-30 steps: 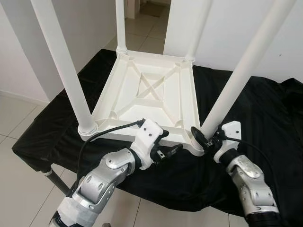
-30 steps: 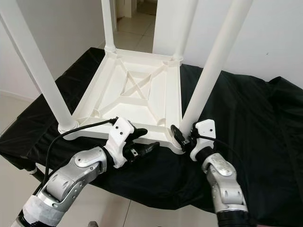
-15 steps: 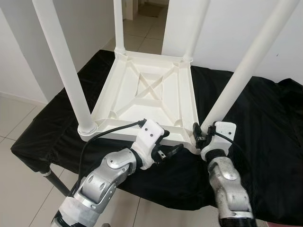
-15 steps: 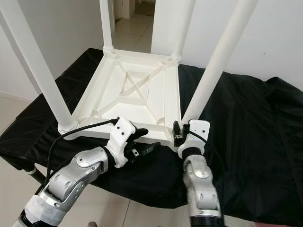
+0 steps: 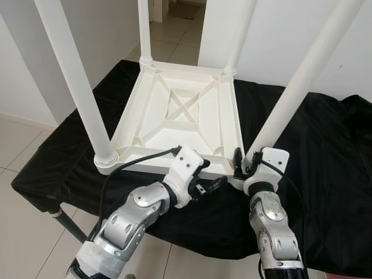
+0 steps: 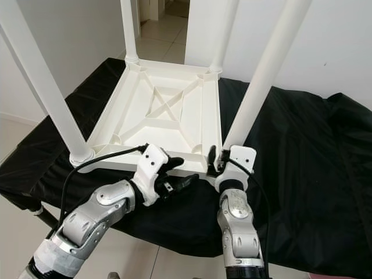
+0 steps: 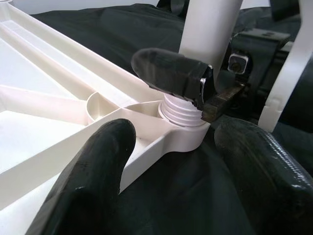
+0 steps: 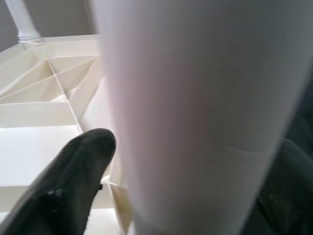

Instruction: Building children table

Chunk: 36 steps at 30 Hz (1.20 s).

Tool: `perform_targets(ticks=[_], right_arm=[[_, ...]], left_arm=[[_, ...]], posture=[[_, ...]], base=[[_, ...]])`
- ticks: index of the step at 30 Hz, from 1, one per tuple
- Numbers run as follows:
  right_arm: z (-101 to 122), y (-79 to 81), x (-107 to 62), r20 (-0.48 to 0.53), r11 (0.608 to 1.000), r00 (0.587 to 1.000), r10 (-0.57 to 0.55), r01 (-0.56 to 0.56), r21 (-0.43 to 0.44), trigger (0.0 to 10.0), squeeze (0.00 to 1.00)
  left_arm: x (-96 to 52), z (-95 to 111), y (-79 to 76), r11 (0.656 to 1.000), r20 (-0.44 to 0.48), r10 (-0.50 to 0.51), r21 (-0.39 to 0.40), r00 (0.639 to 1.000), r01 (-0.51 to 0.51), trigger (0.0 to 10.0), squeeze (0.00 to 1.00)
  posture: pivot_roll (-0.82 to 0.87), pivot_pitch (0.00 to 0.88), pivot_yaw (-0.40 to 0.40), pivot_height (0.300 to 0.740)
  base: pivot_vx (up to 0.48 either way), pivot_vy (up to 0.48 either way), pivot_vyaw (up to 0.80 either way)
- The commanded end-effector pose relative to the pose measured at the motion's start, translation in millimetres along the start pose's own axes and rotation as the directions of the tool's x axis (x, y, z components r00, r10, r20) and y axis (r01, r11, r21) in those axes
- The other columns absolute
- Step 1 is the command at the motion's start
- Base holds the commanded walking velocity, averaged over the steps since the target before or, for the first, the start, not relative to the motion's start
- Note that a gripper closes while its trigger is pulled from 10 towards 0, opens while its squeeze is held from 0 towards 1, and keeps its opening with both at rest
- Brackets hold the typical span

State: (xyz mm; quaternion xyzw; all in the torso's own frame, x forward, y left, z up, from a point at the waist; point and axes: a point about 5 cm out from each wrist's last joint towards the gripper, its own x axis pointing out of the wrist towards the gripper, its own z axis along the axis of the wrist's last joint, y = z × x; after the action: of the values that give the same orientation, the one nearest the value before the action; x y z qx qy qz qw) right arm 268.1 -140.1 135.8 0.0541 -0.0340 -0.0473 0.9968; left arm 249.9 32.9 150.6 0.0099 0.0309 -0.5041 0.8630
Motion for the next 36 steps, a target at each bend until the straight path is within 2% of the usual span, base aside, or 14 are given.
perform_targets(ticks=[1, 11, 12, 14, 16, 18, 23, 29, 30, 31, 32, 33, 34, 36], right_arm=[[3, 3.3, -1.5, 0.015, 1.0, 1.0, 0.024, -0.024, 0.017, 10.0, 1.0], [5, -10.7, -3.3, 0.033, 0.986, 0.986, 0.164, -0.164, -0.001, 10.0, 1.0], [3, -18.7, -2.0, 0.033, 0.976, 0.975, 0.218, -0.217, -0.032, 10.0, 0.0], [2, -31.7, 0.9, 0.023, 0.953, 0.954, 0.298, -0.296, -0.064, 10.0, 0.0], [2, -31.7, 0.9, 0.023, 0.953, 0.954, 0.298, -0.296, -0.064, 10.0, 0.0], [1, -41.2, 4.0, 0.01, 0.929, 0.932, 0.362, -0.36, -0.081, 10.0, 0.0], [-1, -47.3, 8.6, -0.018, 0.88, 0.885, 0.465, -0.465, -0.098, 10.0, 0.0], [-1, -48.0, 11.8, -0.027, 0.864, 0.87, 0.492, -0.492, -0.108, 10.0, 0.0], [-2, -47.0, 22.6, -0.048, 0.83, 0.838, 0.544, -0.545, -0.118, 5.1, 0.0], [-2, -47.0, 22.6, -0.048, 0.83, 0.838, 0.544, -0.545, -0.118, 5.1, 0.0], [-3, -46.2, 27.7, -0.056, 0.82, 0.828, 0.557, -0.56, -0.122, 2.3, 0.0], [-3, -46.2, 27.7, -0.056, 0.82, 0.828, 0.557, -0.56, -0.122, 2.3, 0.0], [-4, -45.6, 31.0, -0.063, 0.813, 0.822, 0.566, -0.569, -0.12, 0.0, 0.0], [-5, -46.7, 34.1, -0.07, 0.8, 0.81, 0.583, -0.587, -0.123, 0.0, 0.0]], left_arm=[[2.7, 3, -0.4, 1.0, 0.009, -0.013, 0.016, 1.0, 0.012, 10.0, 0.0], [4.1, 5, 0.9, 1.0, 0.016, -0.003, 0.021, 1.0, 0.003, 10.0, 0.0], [4.1, 6, 1.0, 1.0, 0.016, -0.005, 0.023, 1.0, 0.005, 10.0, 0.0], [4.1, 6, 1.6, 1.0, 0.016, -0.009, 0.023, 1.0, 0.008, 10.0, 0.0], [4.1, 6, 1.6, 1.0, 0.016, -0.009, 0.023, 1.0, 0.008, 10.0, 0.0], [4.0, 7, 2.3, 1.0, 0.016, -0.014, 0.019, 1.0, 0.014, 10.0, 0.0], [3.7, 8, 2.8, 1.0, 0.015, -0.019, 0.017, 1.0, 0.019, 10.0, 0.0], [4.2, 8, 2.9, 1.0, 0.015, -0.02, 0.016, 1.0, 0.02, 10.0, 0.0], [5.4, 9, 2.6, 0.999, 0.014, -0.029, 0.013, 0.999, 0.029, 10.0, 0.0], [5.4, 9, 2.6, 0.999, 0.014, -0.029, 0.013, 0.999, 0.029, 10.0, 0.0], [6.2, 9, 2.5, 0.999, 0.013, -0.033, 0.012, 0.999, 0.033, 10.0, 0.0], [6.2, 9, 2.5, 0.999, 0.013, -0.033, 0.012, 0.999, 0.033, 10.0, 0.0], [6.8, 10, 2.3, 0.999, 0.013, -0.037, 0.01, 0.999, 0.037, 10.0, 0.0], [7.7, 10, 2.2, 0.999, 0.012, -0.04, 0.01, 0.999, 0.04, 10.0, 0.0]], posture=[[-0.08, 0.0, -0.06, 0.74], [-0.08, 0.0, -0.06, 0.74], [-0.08, 0.0, -0.058, 0.74], [-0.08, 0.0, -0.055, 0.74], [-0.08, 0.0, -0.055, 0.74], [-0.07, 0.0, -0.056, 0.74], [-0.07, 0.0, -0.052, 0.74], [-0.07, 0.0, -0.049, 0.74], [-0.07, 0.0, -0.045, 0.74], [-0.07, 0.0, -0.045, 0.74], [-0.07, 0.0, -0.042, 0.74], [-0.07, 0.0, -0.042, 0.74], [-0.07, 0.0, -0.042, 0.74], [-0.07, 0.0, -0.042, 0.74]], base=[[0.0, 0.0, 0.0], [0.0, 0.0, 0.0], [0.0, 0.0, 0.0], [0.0, 0.0, 0.0], [0.0, 0.0, 0.0], [0.0, 0.0, 0.0], [0.0, 0.0, 0.0], [0.0, 0.0, 0.0], [0.0, 0.0, 0.0], [0.0, 0.0, 0.0], [0.0, 0.0, 0.0], [0.0, 0.0, 0.0], [0.0, 0.0, 0.0], [0.0, 0.0, 0.0]])
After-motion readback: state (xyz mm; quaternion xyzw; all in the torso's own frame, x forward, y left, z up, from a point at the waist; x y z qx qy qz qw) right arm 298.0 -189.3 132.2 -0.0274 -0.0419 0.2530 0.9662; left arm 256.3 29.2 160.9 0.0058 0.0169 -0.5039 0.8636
